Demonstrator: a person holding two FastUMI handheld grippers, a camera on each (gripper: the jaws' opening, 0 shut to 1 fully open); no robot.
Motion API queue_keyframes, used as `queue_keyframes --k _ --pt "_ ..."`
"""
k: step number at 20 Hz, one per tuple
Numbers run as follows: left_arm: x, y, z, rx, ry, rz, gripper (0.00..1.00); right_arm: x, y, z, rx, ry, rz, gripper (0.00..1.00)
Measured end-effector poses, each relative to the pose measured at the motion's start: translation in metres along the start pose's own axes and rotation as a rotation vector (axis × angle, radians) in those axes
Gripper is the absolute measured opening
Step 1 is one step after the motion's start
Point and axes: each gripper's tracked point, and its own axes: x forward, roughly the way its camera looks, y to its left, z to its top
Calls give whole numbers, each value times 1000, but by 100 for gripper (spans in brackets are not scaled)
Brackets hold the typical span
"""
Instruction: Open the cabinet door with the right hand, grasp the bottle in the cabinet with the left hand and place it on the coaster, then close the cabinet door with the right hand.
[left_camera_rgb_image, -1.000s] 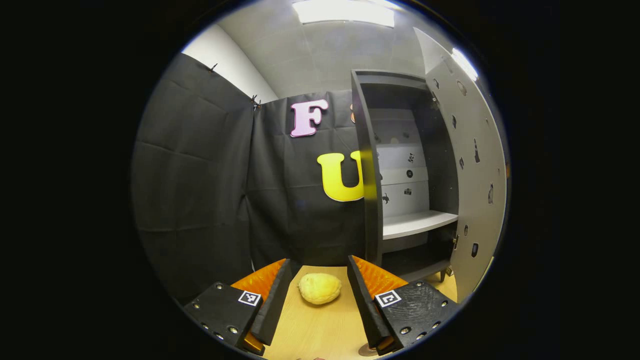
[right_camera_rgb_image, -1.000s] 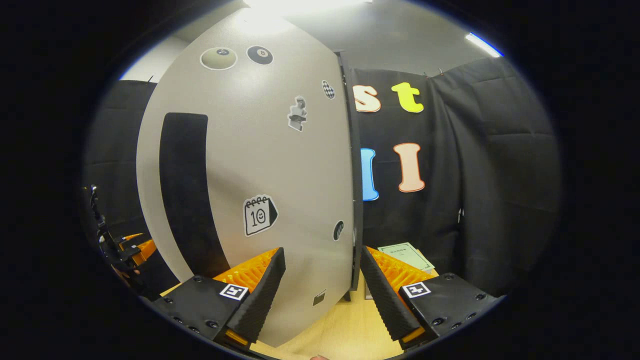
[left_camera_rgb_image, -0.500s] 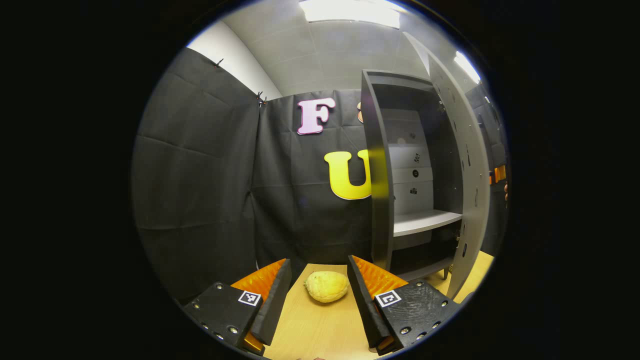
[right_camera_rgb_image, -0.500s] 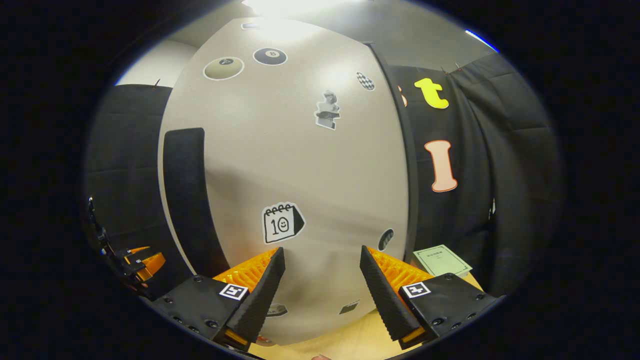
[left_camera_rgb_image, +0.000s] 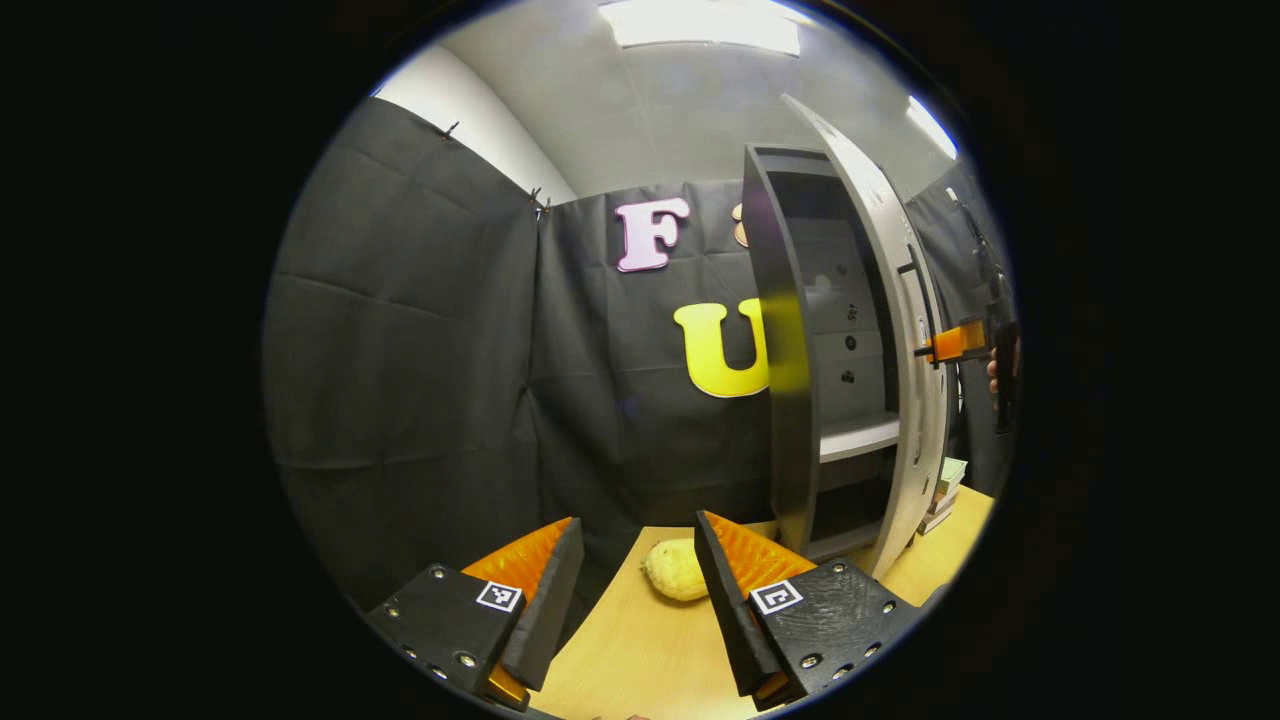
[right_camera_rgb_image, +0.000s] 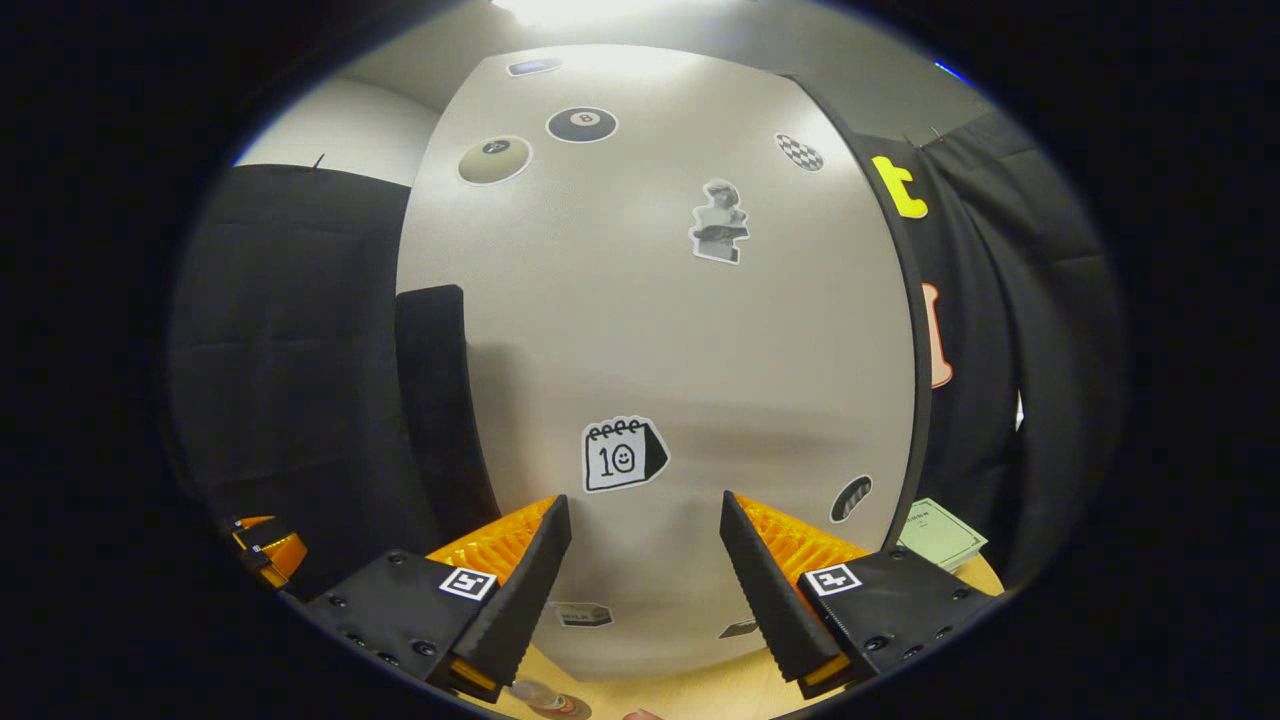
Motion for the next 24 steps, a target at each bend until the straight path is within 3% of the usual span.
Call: queue_keyframes --k 6,9,13,16,24 --pt "-14 8 3 -11 -4 2 65 14 15 1 -11 0 -41 96" --pt "-23 -2 12 -10 -11 3 65 -2 32 6 -26 -7 -27 96" --pt "-31 -45 26 -20 -21 -23 65 -77 12 14 -57 -20 3 96" --pt "-32 -88 42 -34 -25 -60 65 -159 -21 12 -87 -28 10 97" --pt "-54 -201 89 0 -80 -152 65 -350 -177 20 -141 -61 -59 98"
